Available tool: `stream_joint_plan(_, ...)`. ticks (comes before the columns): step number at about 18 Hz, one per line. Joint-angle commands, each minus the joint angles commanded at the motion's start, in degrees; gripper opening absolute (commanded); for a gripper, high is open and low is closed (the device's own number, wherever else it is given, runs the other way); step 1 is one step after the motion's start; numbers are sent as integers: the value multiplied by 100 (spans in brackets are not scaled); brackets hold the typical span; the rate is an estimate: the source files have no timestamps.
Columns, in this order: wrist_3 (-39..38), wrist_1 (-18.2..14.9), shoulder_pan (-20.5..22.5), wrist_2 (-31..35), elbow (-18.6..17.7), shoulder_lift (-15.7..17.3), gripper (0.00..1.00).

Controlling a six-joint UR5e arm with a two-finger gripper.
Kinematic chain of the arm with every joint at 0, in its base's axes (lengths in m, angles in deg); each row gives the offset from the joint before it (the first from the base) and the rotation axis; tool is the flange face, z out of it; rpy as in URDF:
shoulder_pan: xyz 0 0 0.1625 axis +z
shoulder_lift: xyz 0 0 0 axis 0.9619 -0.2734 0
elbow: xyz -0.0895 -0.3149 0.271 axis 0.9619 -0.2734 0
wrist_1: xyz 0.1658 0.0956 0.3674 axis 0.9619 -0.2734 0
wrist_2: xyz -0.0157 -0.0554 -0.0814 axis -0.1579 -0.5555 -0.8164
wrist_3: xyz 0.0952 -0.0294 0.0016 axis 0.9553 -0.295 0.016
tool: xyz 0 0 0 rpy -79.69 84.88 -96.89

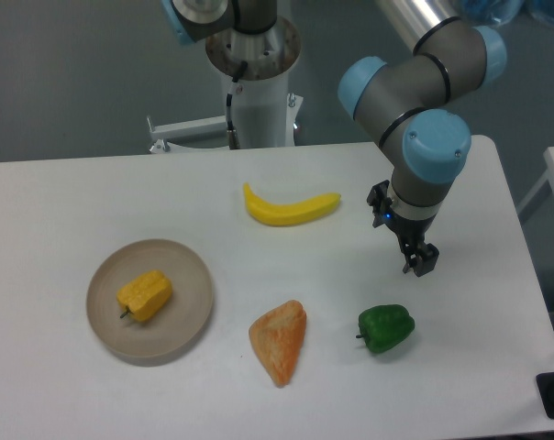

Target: Place the yellow pepper on the plate

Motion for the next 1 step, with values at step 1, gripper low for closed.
stream_joint_plan(1,0,0,0,-17,26,0,100)
